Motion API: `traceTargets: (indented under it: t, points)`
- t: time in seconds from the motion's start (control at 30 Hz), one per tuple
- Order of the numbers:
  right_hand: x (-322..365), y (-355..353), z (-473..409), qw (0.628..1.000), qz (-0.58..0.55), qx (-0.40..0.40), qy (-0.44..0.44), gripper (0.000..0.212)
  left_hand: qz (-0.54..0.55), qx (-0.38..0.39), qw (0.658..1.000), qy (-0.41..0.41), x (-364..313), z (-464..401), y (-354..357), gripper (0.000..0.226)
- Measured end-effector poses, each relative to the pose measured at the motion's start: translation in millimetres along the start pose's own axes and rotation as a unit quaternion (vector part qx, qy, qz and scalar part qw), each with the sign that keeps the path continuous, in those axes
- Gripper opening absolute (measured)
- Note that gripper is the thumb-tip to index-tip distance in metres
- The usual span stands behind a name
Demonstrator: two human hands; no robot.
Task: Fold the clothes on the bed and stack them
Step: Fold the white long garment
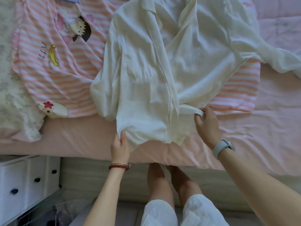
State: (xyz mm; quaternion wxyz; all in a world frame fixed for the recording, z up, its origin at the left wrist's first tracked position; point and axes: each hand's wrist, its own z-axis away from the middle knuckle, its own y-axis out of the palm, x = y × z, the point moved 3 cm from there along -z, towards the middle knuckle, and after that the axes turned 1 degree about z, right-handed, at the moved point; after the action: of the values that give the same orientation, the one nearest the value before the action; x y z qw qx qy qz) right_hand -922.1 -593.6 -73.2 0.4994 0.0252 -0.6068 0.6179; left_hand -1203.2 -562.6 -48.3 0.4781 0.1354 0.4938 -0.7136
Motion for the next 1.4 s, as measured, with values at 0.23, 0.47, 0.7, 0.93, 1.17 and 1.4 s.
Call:
traceTargets:
  t: [0.23, 0.47, 0.7, 0.93, 1.17, 1.4]
  points:
    - [52, -46, 73, 0.964, -0.026, 0.099, -0.246, 0.027, 0.007, -0.022, 0.999, -0.047, 3, 14, -53, 0.017]
    - [30, 11, 109, 0.958, -0.047, 0.270, -0.079, 0.022, -0.183, -0.002, 0.980, -0.081, 41, -21, -46, 0.055]
    - [-63, 34, 73, 0.942, -0.102, 0.050, 0.315, 0.047, -0.140, 0.014, 0.981, -0.135, 68, -42, -9, 0.078]
    - [-84, 40, 76, 0.930, -0.096, 0.035, 0.354, 0.026, -0.154, -0.023, 0.979, -0.130, 83, -60, -10, 0.051]
    - [-76, -41, 110, 0.935, -0.029, -0.117, 0.334, 0.023, -0.116, 0.013, 0.987, -0.108, 71, -5, -23, 0.022]
    - [-66, -31, 108, 0.957, 0.143, -0.044, 0.249, 0.055, -0.210, -0.035, 0.977, 0.000, 38, 16, -13, 0.060]
